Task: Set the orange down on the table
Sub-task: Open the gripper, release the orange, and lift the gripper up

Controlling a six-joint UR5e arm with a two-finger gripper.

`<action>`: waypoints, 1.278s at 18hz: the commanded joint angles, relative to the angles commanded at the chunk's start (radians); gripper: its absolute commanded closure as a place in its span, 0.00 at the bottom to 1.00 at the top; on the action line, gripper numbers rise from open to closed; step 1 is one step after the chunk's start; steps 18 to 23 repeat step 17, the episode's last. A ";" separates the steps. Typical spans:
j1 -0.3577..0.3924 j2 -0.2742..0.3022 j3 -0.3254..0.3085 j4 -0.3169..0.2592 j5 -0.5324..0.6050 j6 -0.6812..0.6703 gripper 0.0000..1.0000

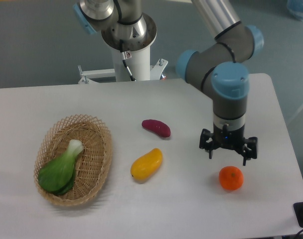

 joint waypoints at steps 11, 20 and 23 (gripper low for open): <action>0.040 0.008 0.034 -0.122 0.003 0.235 0.00; 0.037 0.008 0.025 -0.119 0.012 0.233 0.00; 0.037 0.008 0.025 -0.119 0.012 0.233 0.00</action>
